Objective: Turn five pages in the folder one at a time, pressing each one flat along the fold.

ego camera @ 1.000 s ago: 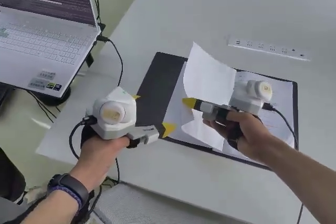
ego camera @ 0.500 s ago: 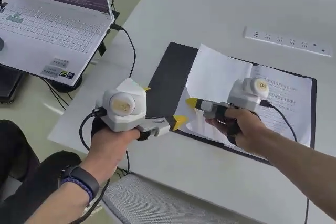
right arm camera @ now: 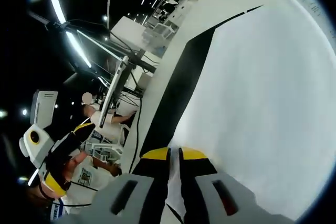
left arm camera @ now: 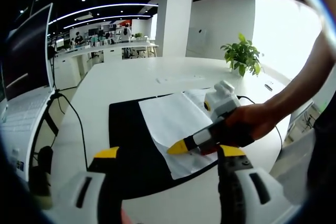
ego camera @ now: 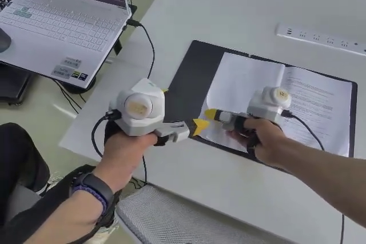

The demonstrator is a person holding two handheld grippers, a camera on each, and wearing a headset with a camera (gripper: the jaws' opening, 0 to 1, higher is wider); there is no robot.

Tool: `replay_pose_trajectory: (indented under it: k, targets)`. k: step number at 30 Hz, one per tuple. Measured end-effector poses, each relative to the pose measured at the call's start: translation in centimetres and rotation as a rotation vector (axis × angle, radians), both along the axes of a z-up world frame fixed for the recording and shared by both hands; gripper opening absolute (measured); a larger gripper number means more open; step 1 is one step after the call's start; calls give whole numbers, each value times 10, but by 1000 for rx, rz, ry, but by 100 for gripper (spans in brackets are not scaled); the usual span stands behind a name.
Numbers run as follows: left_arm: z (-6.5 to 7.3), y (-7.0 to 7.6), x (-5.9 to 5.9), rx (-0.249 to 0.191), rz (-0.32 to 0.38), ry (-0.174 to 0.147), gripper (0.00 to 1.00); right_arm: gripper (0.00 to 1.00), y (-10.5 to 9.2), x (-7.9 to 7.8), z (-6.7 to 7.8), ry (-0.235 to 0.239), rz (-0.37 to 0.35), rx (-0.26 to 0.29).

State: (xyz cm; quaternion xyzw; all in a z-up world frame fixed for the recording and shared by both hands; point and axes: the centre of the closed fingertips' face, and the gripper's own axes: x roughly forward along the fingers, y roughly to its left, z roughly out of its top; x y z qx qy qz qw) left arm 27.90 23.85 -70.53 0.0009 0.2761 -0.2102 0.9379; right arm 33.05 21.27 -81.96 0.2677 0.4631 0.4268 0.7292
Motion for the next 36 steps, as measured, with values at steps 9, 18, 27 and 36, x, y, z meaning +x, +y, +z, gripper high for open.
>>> replay_pose_trajectory:
  k: [9, 18, 27, 36]
  targets:
    - [-6, -3, -4, 11, -16, 17, 73, 14, 8, -6, 9, -16, -14, 24]
    - [-5, -9, -9, 21, -36, 38, 69, 26, 12, -9, 17, -8, -2, 64]
    - [-23, -18, -14, 26, -63, 76, 56, 41, 4, -5, 42, -21, -3, 152]
    - [-30, -33, -2, 27, -119, 72, 40, 41, -32, 16, 64, -90, -64, 170]
